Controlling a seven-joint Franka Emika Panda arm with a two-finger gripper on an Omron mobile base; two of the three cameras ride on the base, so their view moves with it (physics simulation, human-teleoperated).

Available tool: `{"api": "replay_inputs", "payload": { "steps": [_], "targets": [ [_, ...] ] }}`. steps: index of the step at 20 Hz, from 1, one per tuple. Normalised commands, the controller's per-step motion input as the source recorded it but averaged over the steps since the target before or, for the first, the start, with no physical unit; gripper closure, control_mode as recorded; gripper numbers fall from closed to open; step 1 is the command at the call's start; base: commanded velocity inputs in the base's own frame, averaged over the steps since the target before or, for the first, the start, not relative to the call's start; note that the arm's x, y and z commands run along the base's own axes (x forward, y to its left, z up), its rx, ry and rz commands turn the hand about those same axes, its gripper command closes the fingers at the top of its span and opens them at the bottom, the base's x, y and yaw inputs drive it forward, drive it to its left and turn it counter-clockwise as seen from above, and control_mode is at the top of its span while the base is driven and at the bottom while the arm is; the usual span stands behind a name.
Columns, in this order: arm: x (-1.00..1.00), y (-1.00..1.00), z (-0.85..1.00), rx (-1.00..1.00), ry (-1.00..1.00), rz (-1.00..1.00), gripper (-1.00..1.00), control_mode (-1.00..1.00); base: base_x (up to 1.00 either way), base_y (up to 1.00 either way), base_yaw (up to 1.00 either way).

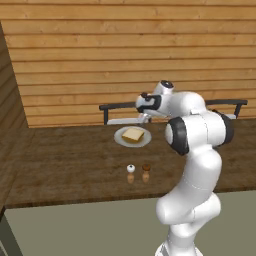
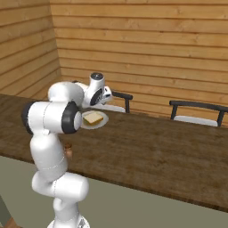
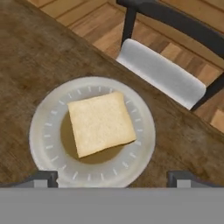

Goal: Start the toaster. Once the lever pops up, take the bread to the plate on the dining counter.

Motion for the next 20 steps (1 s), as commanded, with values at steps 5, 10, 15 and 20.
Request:
{"api": "replay_inputs", "payload": {
  "steps": [5, 10, 15, 20],
  "targets": [
    [-1.00, 0.00, 0.30, -0.02, 0.00, -0.22, -1.00, -1.00, 0.00, 0.00, 0.00],
    [-1.00, -0.03, 0.02, -0.01, -0.04, -0.22, -1.00, -1.00, 0.00, 0.00, 0.00],
    [-1.00, -0.06, 0.00, 0.00, -0.13, -0.28, -1.00, -1.00, 0.00, 0.00, 0.00],
    [-1.00, -0.33, 0.32, 0.00, -0.03, -0.27, -1.00, -1.00, 0.00, 0.00, 0.00]
  ]
}}
